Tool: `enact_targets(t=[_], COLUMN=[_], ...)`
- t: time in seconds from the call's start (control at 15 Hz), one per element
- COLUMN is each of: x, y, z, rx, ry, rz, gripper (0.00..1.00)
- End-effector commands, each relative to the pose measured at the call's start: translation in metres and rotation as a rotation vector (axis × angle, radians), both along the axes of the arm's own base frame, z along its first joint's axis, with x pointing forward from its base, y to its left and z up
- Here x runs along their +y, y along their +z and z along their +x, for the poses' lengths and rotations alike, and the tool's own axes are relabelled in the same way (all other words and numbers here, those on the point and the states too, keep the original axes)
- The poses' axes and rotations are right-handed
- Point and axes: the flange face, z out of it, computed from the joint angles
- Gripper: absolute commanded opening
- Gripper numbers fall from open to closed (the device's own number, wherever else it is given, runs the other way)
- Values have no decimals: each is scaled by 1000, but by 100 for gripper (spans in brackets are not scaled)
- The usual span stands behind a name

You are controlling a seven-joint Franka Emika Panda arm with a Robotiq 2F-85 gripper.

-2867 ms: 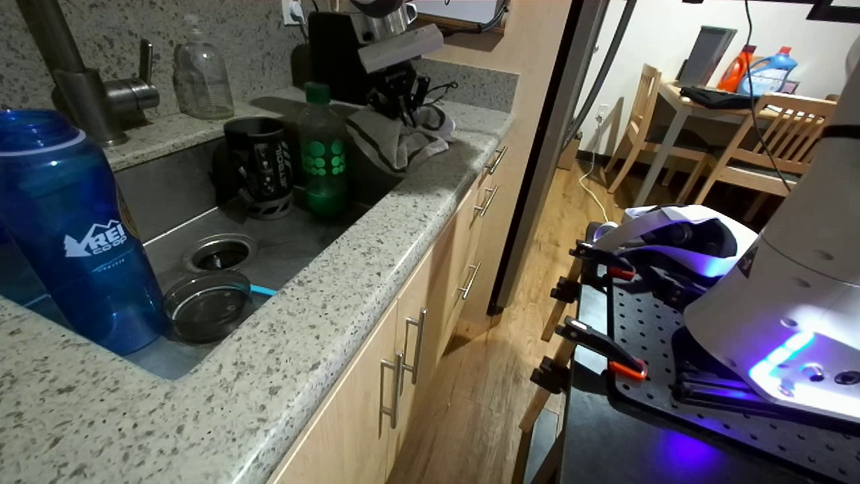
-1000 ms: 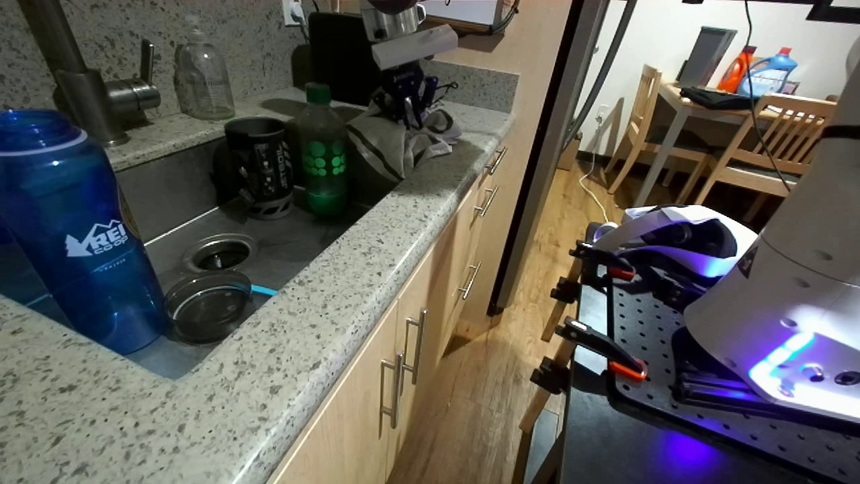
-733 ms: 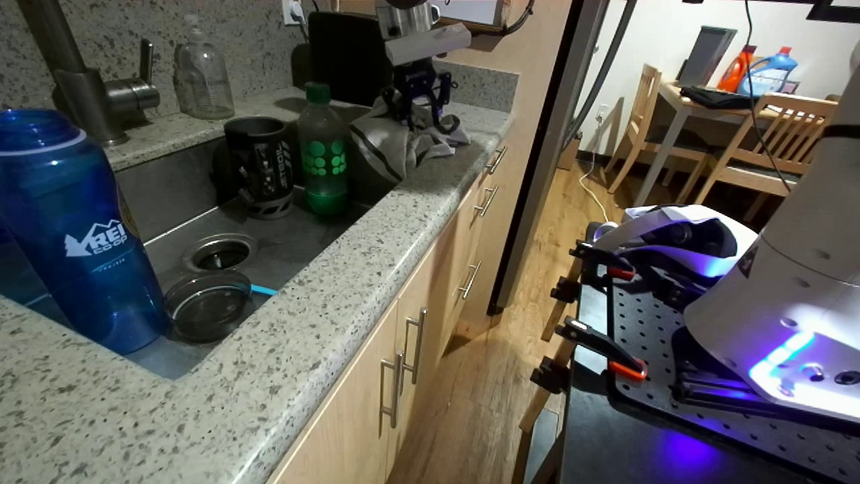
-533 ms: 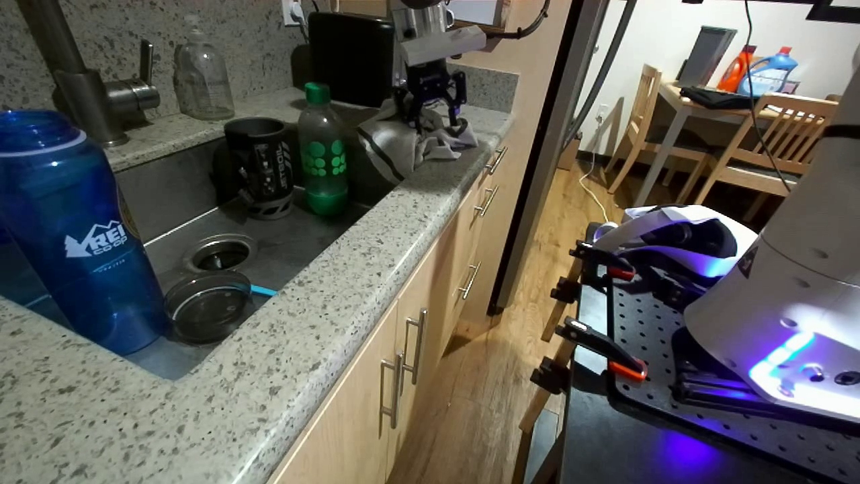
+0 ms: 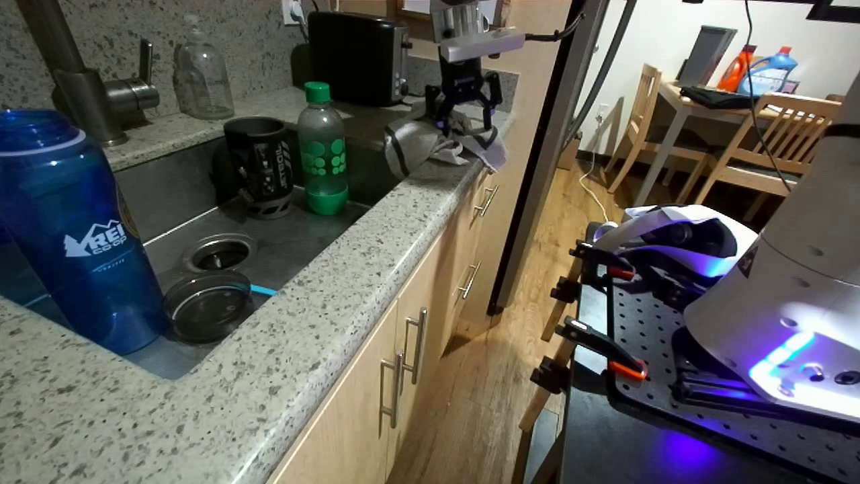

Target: Use the cloth to wipe the right side of the counter

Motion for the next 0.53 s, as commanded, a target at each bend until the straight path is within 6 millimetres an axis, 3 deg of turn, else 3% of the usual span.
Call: enact_targets(t=[0.0, 0.47], x=[-9, -19], y=[11, 55], z=[-14, -4], rx=[-39, -154], ry=[4, -62], rz=[62, 146], gripper=[100, 100])
